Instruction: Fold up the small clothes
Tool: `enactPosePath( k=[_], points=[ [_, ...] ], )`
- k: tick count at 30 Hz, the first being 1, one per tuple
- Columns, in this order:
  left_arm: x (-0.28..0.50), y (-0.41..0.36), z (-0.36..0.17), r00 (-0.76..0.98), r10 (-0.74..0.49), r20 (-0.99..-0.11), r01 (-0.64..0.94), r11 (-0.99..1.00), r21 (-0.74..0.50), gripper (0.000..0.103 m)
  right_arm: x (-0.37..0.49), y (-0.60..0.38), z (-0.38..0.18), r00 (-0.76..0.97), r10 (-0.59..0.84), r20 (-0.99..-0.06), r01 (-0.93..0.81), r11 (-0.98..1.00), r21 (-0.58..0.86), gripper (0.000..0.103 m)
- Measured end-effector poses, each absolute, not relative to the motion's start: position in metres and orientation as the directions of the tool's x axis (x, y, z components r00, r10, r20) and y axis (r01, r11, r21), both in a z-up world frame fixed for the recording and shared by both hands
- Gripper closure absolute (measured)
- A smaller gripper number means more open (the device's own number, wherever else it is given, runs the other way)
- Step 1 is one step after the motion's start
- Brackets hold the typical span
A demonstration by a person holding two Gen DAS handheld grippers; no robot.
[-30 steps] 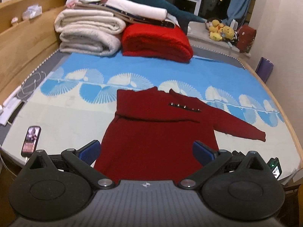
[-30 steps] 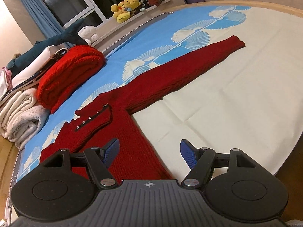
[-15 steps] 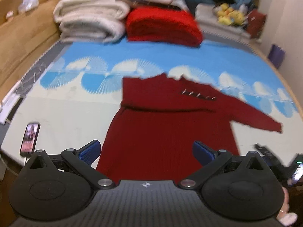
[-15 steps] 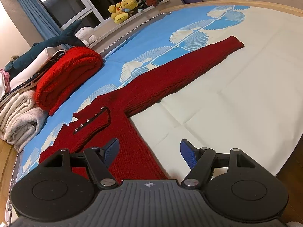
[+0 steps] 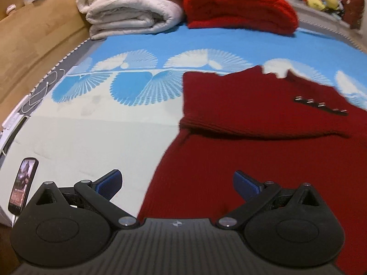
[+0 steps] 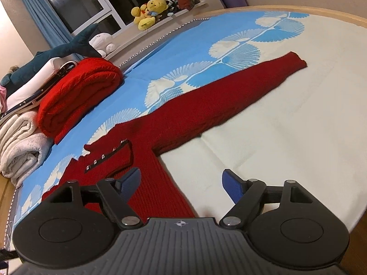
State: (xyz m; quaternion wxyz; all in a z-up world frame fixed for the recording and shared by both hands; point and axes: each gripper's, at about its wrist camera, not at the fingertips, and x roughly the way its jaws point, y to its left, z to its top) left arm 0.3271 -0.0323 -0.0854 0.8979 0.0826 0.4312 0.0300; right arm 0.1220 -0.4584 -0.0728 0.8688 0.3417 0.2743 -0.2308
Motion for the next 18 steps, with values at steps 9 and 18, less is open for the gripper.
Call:
enactPosePath(
  k=[9, 18],
  points=[
    [0.368, -0.032, -0.125, 0.645, 0.116, -0.755, 0.047, 0.981, 0.19, 0.0, 0.184, -0.544, -0.11, 0.682, -0.271, -0.68, 0.71, 0.471, 0.524, 0.022],
    [0.37, -0.038, -0.133, 0.64, 0.111, -0.76, 0.082, 0.974, 0.211, 0.0, 0.213, -0.596, -0.146, 0.537, -0.421, -0.731, 0.843, 0.236, 0.484, 0.022]
  ],
)
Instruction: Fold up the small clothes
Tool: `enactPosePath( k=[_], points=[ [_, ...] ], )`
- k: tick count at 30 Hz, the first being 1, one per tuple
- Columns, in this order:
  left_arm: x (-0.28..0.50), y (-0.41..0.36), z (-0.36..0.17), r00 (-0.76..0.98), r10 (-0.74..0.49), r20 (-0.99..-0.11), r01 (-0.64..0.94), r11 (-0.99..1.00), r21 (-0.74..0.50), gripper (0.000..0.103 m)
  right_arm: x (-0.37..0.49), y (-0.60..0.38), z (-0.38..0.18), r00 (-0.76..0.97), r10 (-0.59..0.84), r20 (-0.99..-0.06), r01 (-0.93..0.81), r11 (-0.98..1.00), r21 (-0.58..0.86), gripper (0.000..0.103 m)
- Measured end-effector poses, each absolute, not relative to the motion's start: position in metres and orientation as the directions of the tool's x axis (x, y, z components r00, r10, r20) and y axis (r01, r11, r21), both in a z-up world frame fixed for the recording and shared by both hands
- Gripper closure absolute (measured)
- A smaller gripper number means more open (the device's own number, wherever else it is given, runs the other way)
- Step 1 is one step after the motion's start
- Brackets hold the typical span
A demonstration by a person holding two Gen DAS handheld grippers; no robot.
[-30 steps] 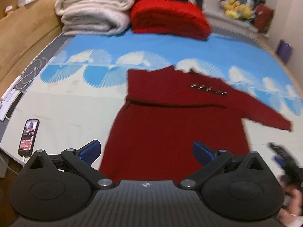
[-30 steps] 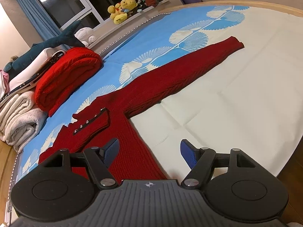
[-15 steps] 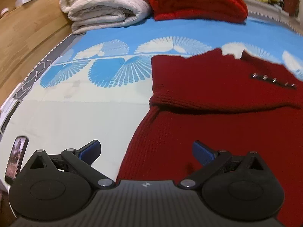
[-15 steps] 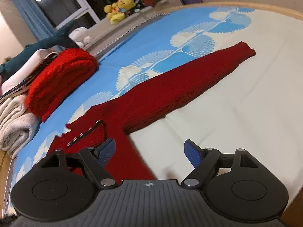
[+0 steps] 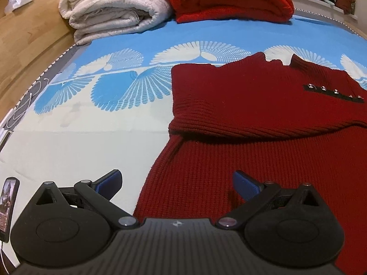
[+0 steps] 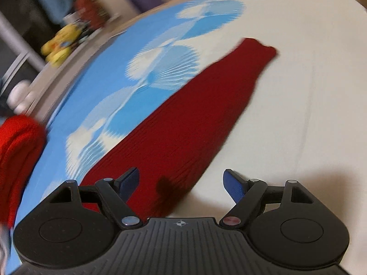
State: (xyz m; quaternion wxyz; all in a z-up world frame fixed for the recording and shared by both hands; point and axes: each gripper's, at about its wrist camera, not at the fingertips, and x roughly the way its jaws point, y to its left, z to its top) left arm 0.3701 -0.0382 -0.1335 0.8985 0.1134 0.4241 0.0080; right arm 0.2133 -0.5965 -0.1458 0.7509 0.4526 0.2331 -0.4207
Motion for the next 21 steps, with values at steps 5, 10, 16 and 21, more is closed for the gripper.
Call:
enactPosePath(
  k=[5, 10, 16, 21],
  points=[
    [0.374, -0.033, -0.136, 0.623, 0.115, -0.774, 0.079, 0.975, 0.208, 0.0, 0.216, -0.606, -0.154, 0.572, -0.466, -0.675, 0.813, 0.207, 0.545, 0.015],
    [0.384, -0.019, -0.138, 0.595, 0.175, -0.784, 0.006, 0.975, 0.223, 0.0, 0.218, -0.607, -0.151, 0.606, -0.467, -0.644, 0.788, 0.237, 0.568, 0.09],
    [0.4, 0.012, -0.126, 0.604, 0.286, -0.744, -0.122, 0.955, 0.269, 0.0, 0.225, -0.596, -0.12, 0.611, -0.513, -0.603, 0.788, 0.325, 0.523, 0.09],
    [0.414, 0.048, -0.11, 0.598, 0.434, -0.674, -0.285, 0.901, 0.328, 0.0, 0.269, -0.53, -0.086, 0.57, -0.628, -0.531, 0.801, 0.567, 0.189, 0.091]
  ],
)
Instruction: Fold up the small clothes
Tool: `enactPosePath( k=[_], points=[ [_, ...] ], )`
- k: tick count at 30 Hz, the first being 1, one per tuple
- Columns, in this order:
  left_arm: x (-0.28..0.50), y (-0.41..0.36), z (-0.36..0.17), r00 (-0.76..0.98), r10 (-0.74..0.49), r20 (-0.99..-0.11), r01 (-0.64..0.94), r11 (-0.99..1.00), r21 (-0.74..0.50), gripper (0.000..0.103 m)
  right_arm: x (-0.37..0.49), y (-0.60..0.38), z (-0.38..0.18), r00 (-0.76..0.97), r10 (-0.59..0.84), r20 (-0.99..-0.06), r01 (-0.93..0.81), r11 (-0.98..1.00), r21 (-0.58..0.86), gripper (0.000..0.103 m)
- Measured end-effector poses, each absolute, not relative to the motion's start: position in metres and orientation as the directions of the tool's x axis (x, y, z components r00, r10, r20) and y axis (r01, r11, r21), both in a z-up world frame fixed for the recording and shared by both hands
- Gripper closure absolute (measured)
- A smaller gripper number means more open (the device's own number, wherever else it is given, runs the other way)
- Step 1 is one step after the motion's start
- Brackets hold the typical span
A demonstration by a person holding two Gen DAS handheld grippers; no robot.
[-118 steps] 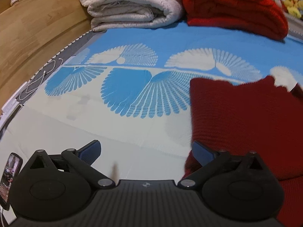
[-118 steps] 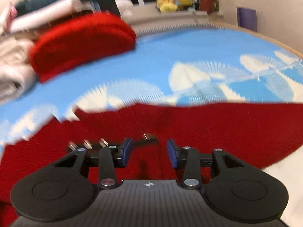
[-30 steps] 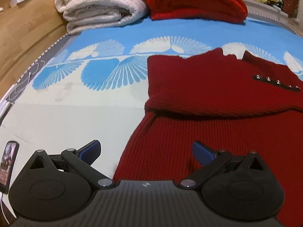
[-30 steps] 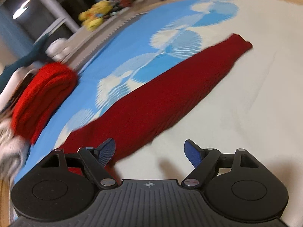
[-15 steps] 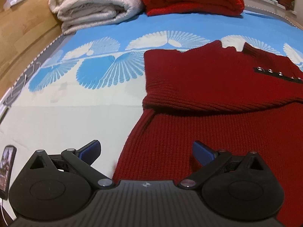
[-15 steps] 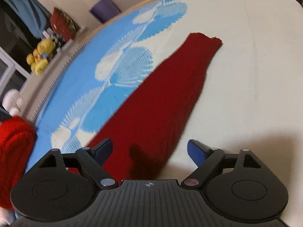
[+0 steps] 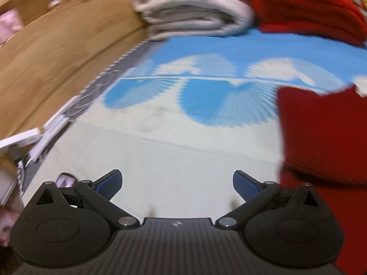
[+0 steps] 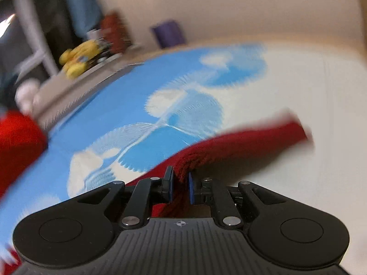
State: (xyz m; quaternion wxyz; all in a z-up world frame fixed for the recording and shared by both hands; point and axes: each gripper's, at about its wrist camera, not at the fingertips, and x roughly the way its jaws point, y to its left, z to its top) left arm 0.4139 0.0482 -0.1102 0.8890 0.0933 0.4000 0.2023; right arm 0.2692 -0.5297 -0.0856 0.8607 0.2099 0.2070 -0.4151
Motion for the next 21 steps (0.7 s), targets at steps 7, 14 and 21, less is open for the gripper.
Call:
enactPosePath(
  k=[7, 14, 21],
  points=[
    [0.424, 0.081, -0.112, 0.509, 0.309, -0.803, -0.345, 0.928, 0.139, 0.0, 0.303, -0.287, -0.063, 0.904, -0.144, -0.402, 0.047, 0.97, -0.24, 0.087],
    [0.414, 0.075, -0.119, 0.497, 0.256, -0.829, -0.309, 0.945, 0.107, 0.0, 0.289, -0.228, -0.112, 0.762, 0.08, -0.643, -0.314, 0.913, -0.259, 0.032],
    [0.417, 0.073, -0.117, 0.504, 0.213, -0.837, -0.289, 0.955, 0.069, 0.0, 0.289, -0.331, -0.081, 0.775, 0.108, -0.622, 0.0, 0.985, 0.172, 0.028]
  ],
)
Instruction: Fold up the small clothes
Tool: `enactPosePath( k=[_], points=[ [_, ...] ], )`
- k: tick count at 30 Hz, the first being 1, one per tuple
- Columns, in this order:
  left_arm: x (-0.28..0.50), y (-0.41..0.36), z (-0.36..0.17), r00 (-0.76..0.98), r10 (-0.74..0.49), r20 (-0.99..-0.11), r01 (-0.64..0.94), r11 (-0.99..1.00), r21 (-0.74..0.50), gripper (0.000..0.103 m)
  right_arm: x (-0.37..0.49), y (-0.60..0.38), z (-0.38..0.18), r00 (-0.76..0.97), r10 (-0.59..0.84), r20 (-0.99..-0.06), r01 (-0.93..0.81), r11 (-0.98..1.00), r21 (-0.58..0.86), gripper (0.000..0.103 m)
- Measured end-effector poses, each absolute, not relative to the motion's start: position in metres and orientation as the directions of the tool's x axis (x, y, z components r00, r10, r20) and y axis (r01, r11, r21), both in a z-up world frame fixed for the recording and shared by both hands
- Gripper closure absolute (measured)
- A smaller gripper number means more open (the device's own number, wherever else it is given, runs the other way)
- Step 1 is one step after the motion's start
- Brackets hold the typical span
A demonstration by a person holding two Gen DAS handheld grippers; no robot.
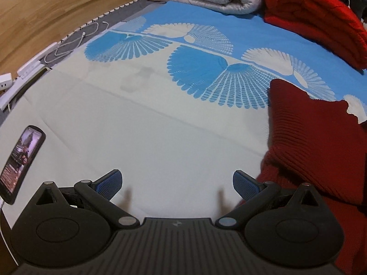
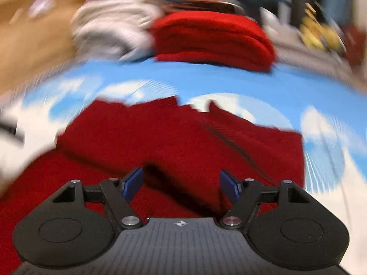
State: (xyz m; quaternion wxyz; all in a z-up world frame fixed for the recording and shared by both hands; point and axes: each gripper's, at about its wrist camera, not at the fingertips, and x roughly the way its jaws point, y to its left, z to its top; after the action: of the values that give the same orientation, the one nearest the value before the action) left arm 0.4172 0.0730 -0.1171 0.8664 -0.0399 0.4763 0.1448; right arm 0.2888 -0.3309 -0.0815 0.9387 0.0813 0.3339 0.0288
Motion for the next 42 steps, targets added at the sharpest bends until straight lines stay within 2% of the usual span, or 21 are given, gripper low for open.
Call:
enactPosePath(
  k=[4, 6, 10, 11, 12, 14, 15, 17, 19, 21, 22, 25, 26, 27, 29, 31, 34, 37, 39, 42],
  points=[
    [0.424, 0.077, -0.118, 0.486, 0.221, -0.846, -0.309, 0.949, 0.071, 0.0, 0.283, -0.386, -0.087, 0.796, 0.006, -0.605, 0.286, 0.878, 0.385, 0.027],
    [0.428, 0.087, -0.115, 0.471, 0.236, -0.85, -0.346, 0.936, 0.068, 0.0, 0.279, -0.41, -0.097, 0.776, -0.05, -0.629, 0.423, 0.781, 0.459, 0.024],
    [0.433, 0.109, -0.106, 0.461, 0.287, -0.84, -0.425, 0.902, 0.075, 0.0, 0.278, -0.424, -0.124, 0.719, -0.008, -0.695, 0.518, 0.672, 0.529, 0.025],
    [0.433, 0.114, -0.105, 0.456, 0.302, -0.837, -0.439, 0.894, 0.084, 0.0, 0.281, -0.422, -0.126, 0.721, 0.011, -0.693, 0.507, 0.673, 0.538, 0.033],
    [0.434, 0.121, -0.104, 0.447, 0.322, -0.834, -0.457, 0.884, 0.096, 0.0, 0.283, -0.418, -0.127, 0.725, 0.022, -0.688, 0.488, 0.688, 0.537, 0.057],
    [0.434, 0.134, -0.102, 0.432, 0.34, -0.835, -0.483, 0.87, 0.104, 0.0, 0.292, -0.407, -0.119, 0.711, -0.047, -0.701, 0.492, 0.746, 0.449, 0.089],
    [0.434, 0.141, -0.102, 0.426, 0.343, -0.837, -0.496, 0.863, 0.101, 0.0, 0.294, -0.401, -0.111, 0.71, -0.087, -0.699, 0.493, 0.77, 0.405, 0.091],
    [0.433, 0.155, -0.102, 0.409, 0.355, -0.841, -0.527, 0.844, 0.099, 0.0, 0.297, -0.384, -0.092, 0.711, -0.162, -0.684, 0.489, 0.813, 0.316, 0.092],
    [0.431, 0.168, -0.101, 0.392, 0.353, -0.849, -0.554, 0.828, 0.089, 0.0, 0.304, -0.358, -0.063, 0.754, -0.212, -0.621, 0.436, 0.87, 0.232, 0.093],
    [0.429, 0.177, -0.1, 0.389, 0.337, -0.857, -0.572, 0.818, 0.062, 0.0, 0.321, -0.321, -0.038, 0.808, -0.171, -0.563, 0.325, 0.927, 0.185, 0.093],
    [0.429, 0.18, -0.1, 0.389, 0.327, -0.861, -0.576, 0.816, 0.05, 0.0, 0.33, -0.3, -0.027, 0.831, -0.087, -0.55, 0.239, 0.948, 0.21, 0.093],
    [0.429, 0.178, -0.102, 0.385, 0.313, -0.868, -0.567, 0.823, 0.046, 0.0, 0.351, -0.248, -0.006, 0.791, 0.329, -0.516, -0.088, 0.895, 0.436, 0.076],
    [0.429, 0.176, -0.102, 0.384, 0.312, -0.869, -0.559, 0.827, 0.05, 0.0, 0.352, -0.236, 0.002, 0.775, 0.397, -0.491, -0.144, 0.868, 0.475, 0.06],
    [0.429, 0.174, -0.103, 0.384, 0.309, -0.87, -0.549, 0.834, 0.054, 0.0, 0.348, -0.23, 0.008, 0.784, 0.421, -0.457, -0.184, 0.86, 0.475, 0.049],
    [0.429, 0.173, -0.104, 0.384, 0.305, -0.871, -0.535, 0.843, 0.059, 0.0, 0.334, -0.232, 0.014, 0.849, 0.345, -0.4, -0.18, 0.901, 0.394, 0.04],
    [0.428, 0.171, -0.103, 0.392, 0.299, -0.87, -0.529, 0.847, 0.053, 0.0, 0.326, -0.256, 0.005, 0.872, 0.229, -0.434, -0.079, 0.939, 0.335, 0.04],
    [0.427, 0.169, -0.104, 0.398, 0.28, -0.873, -0.517, 0.855, 0.039, 0.0, 0.31, -0.318, -0.02, 0.875, -0.038, -0.483, 0.199, 0.937, 0.287, 0.044],
    [0.427, 0.161, -0.106, 0.397, 0.281, -0.874, -0.497, 0.866, 0.053, 0.0, 0.288, -0.367, -0.045, 0.811, -0.31, -0.496, 0.45, 0.873, 0.19, 0.052],
    [0.428, 0.155, -0.108, 0.398, 0.285, -0.872, -0.486, 0.872, 0.064, 0.0, 0.283, -0.387, -0.068, 0.759, -0.384, -0.526, 0.525, 0.838, 0.146, 0.057],
    [0.43, 0.146, -0.111, 0.396, 0.288, -0.872, -0.472, 0.878, 0.077, 0.0, 0.29, -0.406, -0.103, 0.693, -0.367, -0.621, 0.559, 0.817, 0.142, 0.058]
  ],
)
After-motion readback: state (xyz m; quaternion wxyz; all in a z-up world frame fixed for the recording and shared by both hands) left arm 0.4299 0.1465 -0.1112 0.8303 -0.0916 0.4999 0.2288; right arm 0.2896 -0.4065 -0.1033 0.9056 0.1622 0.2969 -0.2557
